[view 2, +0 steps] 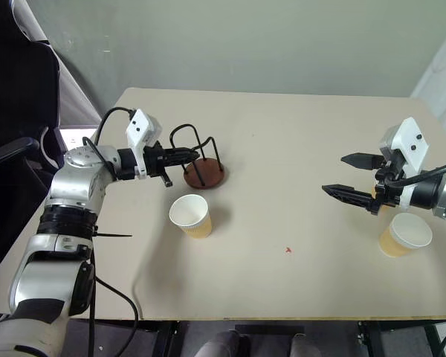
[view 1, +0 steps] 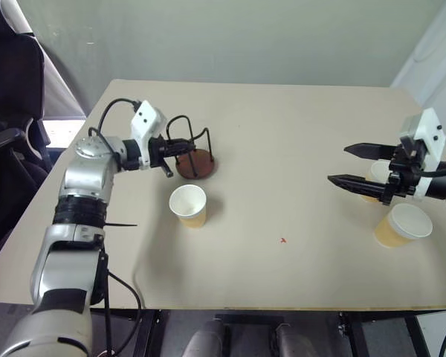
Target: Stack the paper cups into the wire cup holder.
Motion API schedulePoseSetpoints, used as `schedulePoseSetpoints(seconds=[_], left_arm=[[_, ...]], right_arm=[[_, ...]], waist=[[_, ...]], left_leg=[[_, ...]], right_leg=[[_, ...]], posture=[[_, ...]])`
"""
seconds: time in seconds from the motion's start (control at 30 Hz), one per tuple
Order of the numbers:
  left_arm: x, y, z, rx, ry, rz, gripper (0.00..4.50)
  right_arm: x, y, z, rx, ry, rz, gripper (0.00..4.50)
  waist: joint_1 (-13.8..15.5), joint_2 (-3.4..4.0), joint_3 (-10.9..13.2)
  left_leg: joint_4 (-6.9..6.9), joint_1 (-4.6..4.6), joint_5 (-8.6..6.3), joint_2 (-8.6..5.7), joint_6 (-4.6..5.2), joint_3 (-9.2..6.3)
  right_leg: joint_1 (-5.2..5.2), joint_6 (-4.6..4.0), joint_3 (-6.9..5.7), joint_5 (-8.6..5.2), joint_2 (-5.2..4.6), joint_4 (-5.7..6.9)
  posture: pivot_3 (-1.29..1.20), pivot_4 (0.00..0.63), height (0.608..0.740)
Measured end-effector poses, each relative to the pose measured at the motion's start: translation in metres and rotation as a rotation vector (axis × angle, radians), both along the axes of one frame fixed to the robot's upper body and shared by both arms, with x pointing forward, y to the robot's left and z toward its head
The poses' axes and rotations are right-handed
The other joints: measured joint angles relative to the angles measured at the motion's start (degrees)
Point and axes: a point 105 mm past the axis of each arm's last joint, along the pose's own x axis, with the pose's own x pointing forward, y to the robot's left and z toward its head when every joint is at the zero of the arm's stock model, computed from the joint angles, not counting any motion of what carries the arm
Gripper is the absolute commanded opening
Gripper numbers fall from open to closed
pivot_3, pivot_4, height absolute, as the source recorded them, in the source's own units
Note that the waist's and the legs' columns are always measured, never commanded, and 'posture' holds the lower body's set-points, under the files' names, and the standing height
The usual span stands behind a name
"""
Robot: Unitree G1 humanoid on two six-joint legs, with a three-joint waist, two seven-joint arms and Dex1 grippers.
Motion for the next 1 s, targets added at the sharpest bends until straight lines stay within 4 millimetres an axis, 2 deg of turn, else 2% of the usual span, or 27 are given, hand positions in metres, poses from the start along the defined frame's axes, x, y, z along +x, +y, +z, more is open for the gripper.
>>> schedulePoseSetpoints(seconds=[0.17, 0.43, 0.57, 0.7, 0.87, 1.0], left_arm=[[-0.002, -0.034, 0.014, 0.017, -0.003, -0.158, 0.01], [-0.013, -0.090, 0.016, 0.062, 0.023, -0.398, 0.01], [-0.027, -0.122, 0.021, 0.073, 0.030, -0.552, 0.01], [-0.048, -0.149, 0.019, 0.094, 0.067, -0.704, 0.01], [-0.074, -0.169, 0.018, 0.149, 0.095, -0.854, 0.01], [-0.088, -0.175, 0.000, 0.200, 0.142, -0.913, 0.01]], right_arm=[[-0.006, -0.006, -0.003, -0.032, 0.033, -0.015, 4.07], [-0.016, -0.023, -0.002, -0.073, 0.048, -0.067, 4.07], [-0.024, -0.032, -0.003, -0.086, 0.056, -0.112, 4.07], [-0.033, -0.038, -0.002, -0.094, 0.057, -0.145, 4.07], [-0.044, -0.039, -0.001, -0.102, 0.062, -0.166, 4.07], [-0.050, -0.043, -0.003, -0.112, 0.078, -0.193, 4.07]], waist=[[0.54, 0.00, 0.00], [0.42, -0.02, 0.01], [0.70, -0.02, 0.01], [0.66, -0.02, 0.02], [0.64, -0.02, 0.01], [0.67, -0.01, 0.01]], left_leg=[[0.03, -0.11, 0.00, 0.00, 0.01, -0.02], [0.00, -0.18, -0.01, 0.01, 0.01, 0.00], [0.02, -0.25, -0.02, 0.01, 0.03, 0.01], [0.02, -0.29, -0.02, 0.01, 0.03, 0.04], [0.03, -0.29, -0.02, 0.03, 0.03, 0.07], [0.07, -0.25, -0.02, 0.03, 0.04, 0.09]], right_leg=[[-0.02, 0.03, -0.01, 0.02, -0.02, -0.05], [-0.10, 0.05, 0.00, 0.02, -0.03, -0.03], [-0.13, 0.08, 0.00, 0.04, -0.05, -0.06], [-0.17, 0.09, 0.00, 0.04, -0.05, -0.05], [-0.18, 0.10, 0.02, 0.05, -0.05, 0.00], [-0.17, 0.12, 0.04, 0.06, -0.05, 0.07]], posture=[[0.00, 0.150, 0.740], [0.00, 0.150, 0.740], [0.00, 0.150, 0.740], [0.00, 0.150, 0.740], [0.00, 0.150, 0.740], [0.00, 0.150, 0.740]])
